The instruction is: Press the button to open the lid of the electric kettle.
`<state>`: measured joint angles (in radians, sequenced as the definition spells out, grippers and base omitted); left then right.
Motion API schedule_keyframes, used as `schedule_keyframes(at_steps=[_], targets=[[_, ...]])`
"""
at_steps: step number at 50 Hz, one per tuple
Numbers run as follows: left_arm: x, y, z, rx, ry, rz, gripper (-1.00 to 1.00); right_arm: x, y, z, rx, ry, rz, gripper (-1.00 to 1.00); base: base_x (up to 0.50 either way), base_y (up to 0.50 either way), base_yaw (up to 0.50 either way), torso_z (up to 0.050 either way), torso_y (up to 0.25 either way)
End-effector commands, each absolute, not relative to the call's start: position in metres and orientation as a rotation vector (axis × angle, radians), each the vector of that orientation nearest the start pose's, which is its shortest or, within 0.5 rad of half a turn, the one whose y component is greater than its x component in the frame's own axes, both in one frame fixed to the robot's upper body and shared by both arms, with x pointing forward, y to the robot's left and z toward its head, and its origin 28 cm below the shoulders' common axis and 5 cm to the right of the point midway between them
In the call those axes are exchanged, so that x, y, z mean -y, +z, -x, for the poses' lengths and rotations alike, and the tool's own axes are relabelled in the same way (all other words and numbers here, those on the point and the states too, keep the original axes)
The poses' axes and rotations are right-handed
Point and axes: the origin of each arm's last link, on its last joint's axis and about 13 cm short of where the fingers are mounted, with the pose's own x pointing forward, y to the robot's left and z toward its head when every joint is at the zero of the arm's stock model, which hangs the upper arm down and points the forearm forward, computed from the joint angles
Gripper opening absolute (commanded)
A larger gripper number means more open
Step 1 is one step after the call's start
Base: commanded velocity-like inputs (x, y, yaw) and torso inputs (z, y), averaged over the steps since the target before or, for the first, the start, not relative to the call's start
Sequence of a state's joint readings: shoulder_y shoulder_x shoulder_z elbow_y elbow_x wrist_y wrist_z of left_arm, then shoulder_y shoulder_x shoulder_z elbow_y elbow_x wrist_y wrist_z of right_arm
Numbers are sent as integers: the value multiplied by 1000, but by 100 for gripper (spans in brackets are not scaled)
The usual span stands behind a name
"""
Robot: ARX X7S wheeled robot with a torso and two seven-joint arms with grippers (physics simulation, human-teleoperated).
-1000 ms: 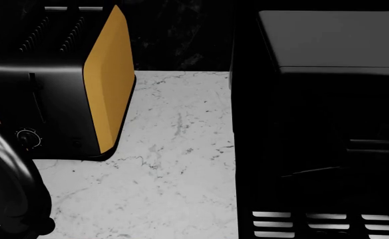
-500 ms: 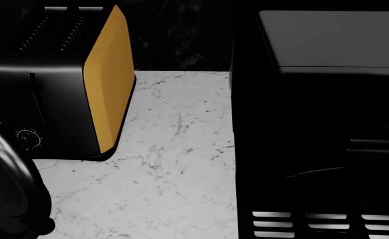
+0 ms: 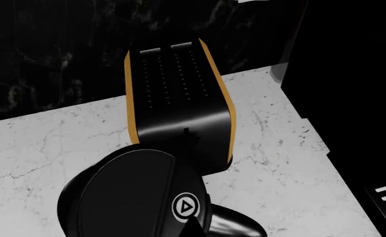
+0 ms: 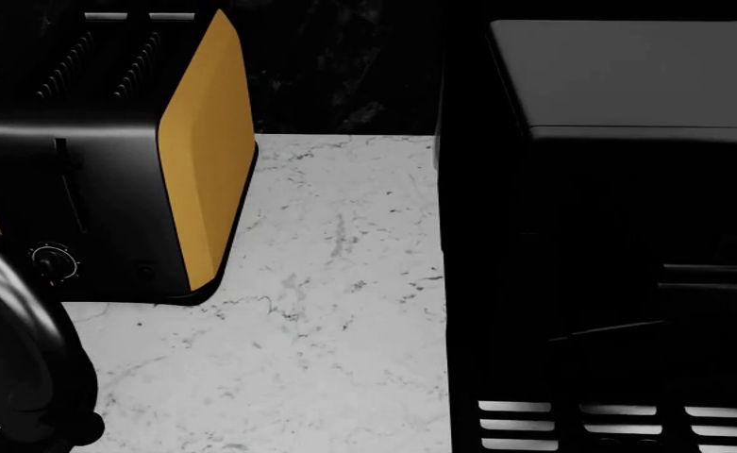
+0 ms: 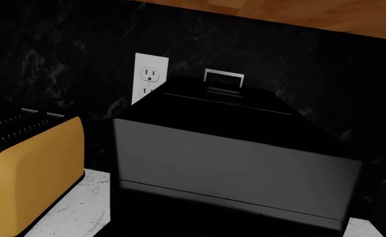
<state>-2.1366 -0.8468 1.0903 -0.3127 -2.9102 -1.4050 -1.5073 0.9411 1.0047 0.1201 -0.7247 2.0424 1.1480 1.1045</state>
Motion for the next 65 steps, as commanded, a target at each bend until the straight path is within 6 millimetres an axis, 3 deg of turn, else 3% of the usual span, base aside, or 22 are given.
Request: schedule_keyframes(at_steps=[1, 26, 44, 65], targets=[[-280, 455, -208, -606, -212, -64, -100, 170, 308, -146, 88, 104, 135, 100, 0, 0, 0, 0, 0], [-277, 427, -225, -706, -212, -108, -100, 170, 303, -146, 74, 103, 129, 100, 0, 0, 0, 0, 0], [-270, 420, -235, -736, -238, -127, -100, 171, 299, -153, 81, 114, 119, 100, 0, 0, 0, 0, 0], [-275, 395, -243, -805, -213, -107, -100, 173, 295, -143, 70, 102, 129, 100, 0, 0, 0, 0, 0]])
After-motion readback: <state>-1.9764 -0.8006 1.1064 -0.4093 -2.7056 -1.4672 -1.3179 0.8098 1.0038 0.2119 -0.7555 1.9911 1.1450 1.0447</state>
